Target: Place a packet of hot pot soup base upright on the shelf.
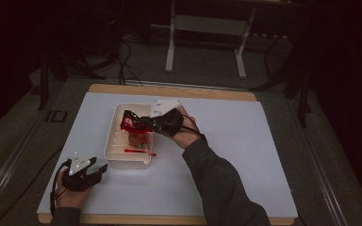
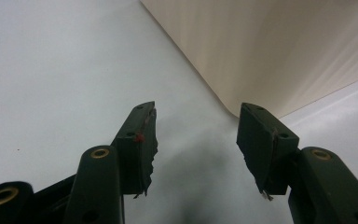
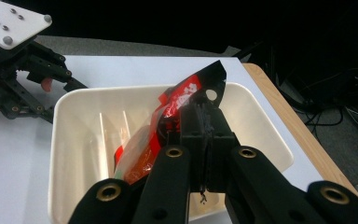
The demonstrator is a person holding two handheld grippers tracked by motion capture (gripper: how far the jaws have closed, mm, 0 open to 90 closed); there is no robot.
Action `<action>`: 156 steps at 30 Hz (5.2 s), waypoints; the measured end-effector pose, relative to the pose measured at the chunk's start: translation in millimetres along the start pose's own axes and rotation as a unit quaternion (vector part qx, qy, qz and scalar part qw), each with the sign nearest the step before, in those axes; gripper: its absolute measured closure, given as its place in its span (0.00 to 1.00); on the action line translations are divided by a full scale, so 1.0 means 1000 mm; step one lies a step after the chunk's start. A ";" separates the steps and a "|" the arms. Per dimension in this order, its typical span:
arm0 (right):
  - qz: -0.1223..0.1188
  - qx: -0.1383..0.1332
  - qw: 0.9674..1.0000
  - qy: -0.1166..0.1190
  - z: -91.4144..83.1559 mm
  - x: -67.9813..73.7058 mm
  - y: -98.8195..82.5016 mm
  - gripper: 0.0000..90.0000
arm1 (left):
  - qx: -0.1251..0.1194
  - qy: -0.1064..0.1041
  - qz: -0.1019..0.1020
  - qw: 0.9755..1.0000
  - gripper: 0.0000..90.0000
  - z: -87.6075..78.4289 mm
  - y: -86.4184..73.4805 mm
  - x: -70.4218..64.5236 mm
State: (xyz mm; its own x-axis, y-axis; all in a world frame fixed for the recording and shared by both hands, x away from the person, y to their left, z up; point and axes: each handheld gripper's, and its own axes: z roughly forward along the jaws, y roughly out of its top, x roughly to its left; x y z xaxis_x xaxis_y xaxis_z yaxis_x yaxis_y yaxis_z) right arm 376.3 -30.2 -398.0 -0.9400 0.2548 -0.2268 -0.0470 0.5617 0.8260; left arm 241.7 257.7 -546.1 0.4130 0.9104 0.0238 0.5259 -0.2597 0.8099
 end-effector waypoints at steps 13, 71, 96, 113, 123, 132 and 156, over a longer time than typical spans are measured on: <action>-0.006 -0.002 1.000 0.007 0.008 0.002 0.008 0.99 | -0.001 0.000 0.000 1.000 0.52 0.000 0.000 0.000; -0.019 -0.010 0.999 0.030 0.039 0.029 0.018 0.98 | -0.001 -0.001 0.000 1.000 0.52 0.000 0.000 0.000; -0.002 -0.011 0.999 0.050 0.033 0.026 0.007 0.92 | -0.001 0.000 0.001 1.000 0.52 0.000 0.000 0.000; 0.037 0.027 0.997 0.061 0.049 0.019 0.012 0.76 | -0.001 -0.001 0.000 1.000 0.52 0.000 0.000 0.000; 0.034 0.066 0.995 0.066 0.060 0.023 0.020 0.76 | -0.001 -0.001 0.001 1.000 0.52 0.000 0.000 0.000; 0.018 0.067 0.995 0.069 0.061 0.028 0.023 0.91 | -0.001 -0.001 0.001 1.000 0.52 0.000 0.000 0.000; 0.028 -0.028 0.997 0.059 0.056 0.034 0.024 0.95 | 0.000 0.000 0.003 1.000 0.52 0.000 0.000 0.000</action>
State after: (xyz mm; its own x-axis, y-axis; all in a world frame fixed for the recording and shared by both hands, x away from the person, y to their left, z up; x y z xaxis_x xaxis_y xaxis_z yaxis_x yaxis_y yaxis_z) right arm 362.5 35.8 -415.1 -0.9747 0.1891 -0.1193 -0.0082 0.5029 0.8643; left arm 241.8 257.8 -546.2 0.4163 0.9088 0.0276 0.5237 -0.2644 0.8098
